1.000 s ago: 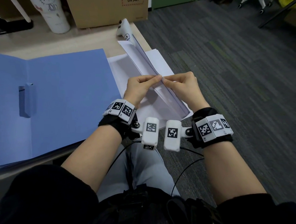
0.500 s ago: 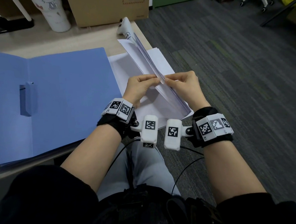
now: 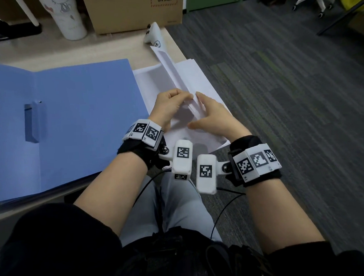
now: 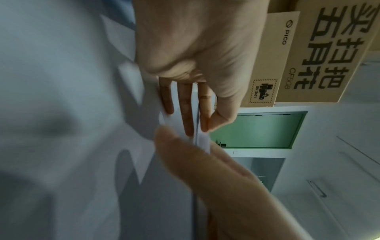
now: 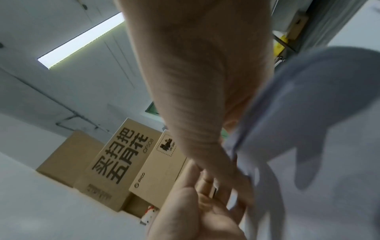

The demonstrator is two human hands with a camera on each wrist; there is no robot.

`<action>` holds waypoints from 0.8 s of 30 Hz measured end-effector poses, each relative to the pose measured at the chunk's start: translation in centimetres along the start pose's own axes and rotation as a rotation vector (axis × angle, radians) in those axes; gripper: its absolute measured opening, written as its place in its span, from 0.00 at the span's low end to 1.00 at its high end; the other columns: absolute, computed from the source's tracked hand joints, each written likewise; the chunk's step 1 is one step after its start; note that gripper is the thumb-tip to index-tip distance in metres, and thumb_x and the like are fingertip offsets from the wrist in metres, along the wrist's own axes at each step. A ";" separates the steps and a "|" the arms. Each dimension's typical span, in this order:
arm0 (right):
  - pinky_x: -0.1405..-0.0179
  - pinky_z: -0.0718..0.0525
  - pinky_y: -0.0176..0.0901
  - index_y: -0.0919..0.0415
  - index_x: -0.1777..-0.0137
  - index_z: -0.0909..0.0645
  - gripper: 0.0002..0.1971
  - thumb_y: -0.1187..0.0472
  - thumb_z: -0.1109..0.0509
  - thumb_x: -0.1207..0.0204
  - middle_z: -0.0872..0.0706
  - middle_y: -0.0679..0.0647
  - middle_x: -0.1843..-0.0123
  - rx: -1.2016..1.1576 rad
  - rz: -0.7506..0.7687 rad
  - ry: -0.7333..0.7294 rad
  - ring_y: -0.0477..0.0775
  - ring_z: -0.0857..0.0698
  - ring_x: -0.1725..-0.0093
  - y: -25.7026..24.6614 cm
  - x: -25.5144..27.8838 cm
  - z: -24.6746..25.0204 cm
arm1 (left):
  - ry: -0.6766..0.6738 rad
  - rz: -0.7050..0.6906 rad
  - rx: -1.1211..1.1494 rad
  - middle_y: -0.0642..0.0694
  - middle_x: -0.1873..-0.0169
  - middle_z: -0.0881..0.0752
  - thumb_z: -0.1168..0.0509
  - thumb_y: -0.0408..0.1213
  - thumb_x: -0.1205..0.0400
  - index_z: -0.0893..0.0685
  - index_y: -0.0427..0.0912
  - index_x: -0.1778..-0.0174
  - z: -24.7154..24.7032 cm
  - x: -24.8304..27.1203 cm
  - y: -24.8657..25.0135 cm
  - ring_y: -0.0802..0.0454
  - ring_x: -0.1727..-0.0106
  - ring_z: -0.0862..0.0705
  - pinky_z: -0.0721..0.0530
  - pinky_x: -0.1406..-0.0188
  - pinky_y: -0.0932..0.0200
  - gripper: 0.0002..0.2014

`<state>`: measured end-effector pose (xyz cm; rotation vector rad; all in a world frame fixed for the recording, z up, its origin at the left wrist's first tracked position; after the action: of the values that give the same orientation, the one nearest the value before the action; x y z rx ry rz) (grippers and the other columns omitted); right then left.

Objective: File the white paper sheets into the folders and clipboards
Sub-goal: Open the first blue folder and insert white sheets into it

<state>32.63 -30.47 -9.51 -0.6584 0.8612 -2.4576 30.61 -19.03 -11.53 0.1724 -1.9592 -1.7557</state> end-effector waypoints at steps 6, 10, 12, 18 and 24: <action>0.52 0.25 0.48 0.59 0.32 0.24 0.21 0.70 0.40 0.25 0.17 0.65 0.39 0.086 -0.065 0.296 0.70 0.20 0.39 0.3 1.0 2.5 | -0.230 0.087 0.001 0.46 0.45 0.10 0.37 0.51 0.18 0.19 0.47 0.82 -0.6 1.3 -0.3 0.58 0.33 0.20 0.26 0.29 0.54 0.25; 0.56 0.30 0.47 0.55 0.36 0.19 0.24 0.72 0.44 0.28 0.15 0.65 0.43 0.028 -0.065 0.477 0.71 0.19 0.43 -0.8 2.7 4.9 | -0.217 0.054 0.107 0.47 0.42 0.12 0.40 0.47 0.16 0.14 0.46 0.69 0.4 1.9 0.5 0.61 0.34 0.19 0.26 0.28 0.58 0.18; 0.56 0.32 0.46 0.54 0.36 0.19 0.25 0.73 0.44 0.29 0.15 0.63 0.43 0.014 -0.046 0.592 0.70 0.19 0.44 -1.9 3.8 6.3 | -0.123 -0.042 0.188 0.50 0.48 0.14 0.41 0.39 0.14 0.16 0.42 0.54 1.5 2.0 2.1 0.71 0.49 0.15 0.21 0.45 0.73 0.10; 0.61 0.27 0.38 0.57 0.42 0.17 0.26 0.77 0.45 0.33 0.12 0.50 0.56 -0.154 0.161 0.926 0.53 0.17 0.57 -6.0 7.4 9.3 | 0.165 -0.288 0.040 0.45 0.22 0.32 0.42 0.30 0.15 0.33 0.41 0.24 6.9 3.4 6.8 0.60 0.29 0.31 0.32 0.34 0.71 0.22; 0.51 0.22 0.25 0.68 0.37 0.18 0.24 0.79 0.43 0.31 0.10 0.53 0.49 -0.452 0.477 1.034 0.36 0.18 0.54 -9.3 9.2 9.0 | 0.224 -0.239 -0.070 0.48 0.43 0.21 0.50 0.39 0.12 0.29 0.40 0.33 10.8 4.5 8.3 0.57 0.47 0.21 0.24 0.53 0.67 0.14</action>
<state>28.13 -33.05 5.55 0.7318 1.7151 -2.0557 23.85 -9.91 -2.79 0.5744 -1.7723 -1.8589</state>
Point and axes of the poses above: each hand's wrist, its own x-axis away from the middle knuckle, its own z-axis out of the back of the hand, y = z × x, the point moved 10 cm from there along -x, towards the middle knuckle
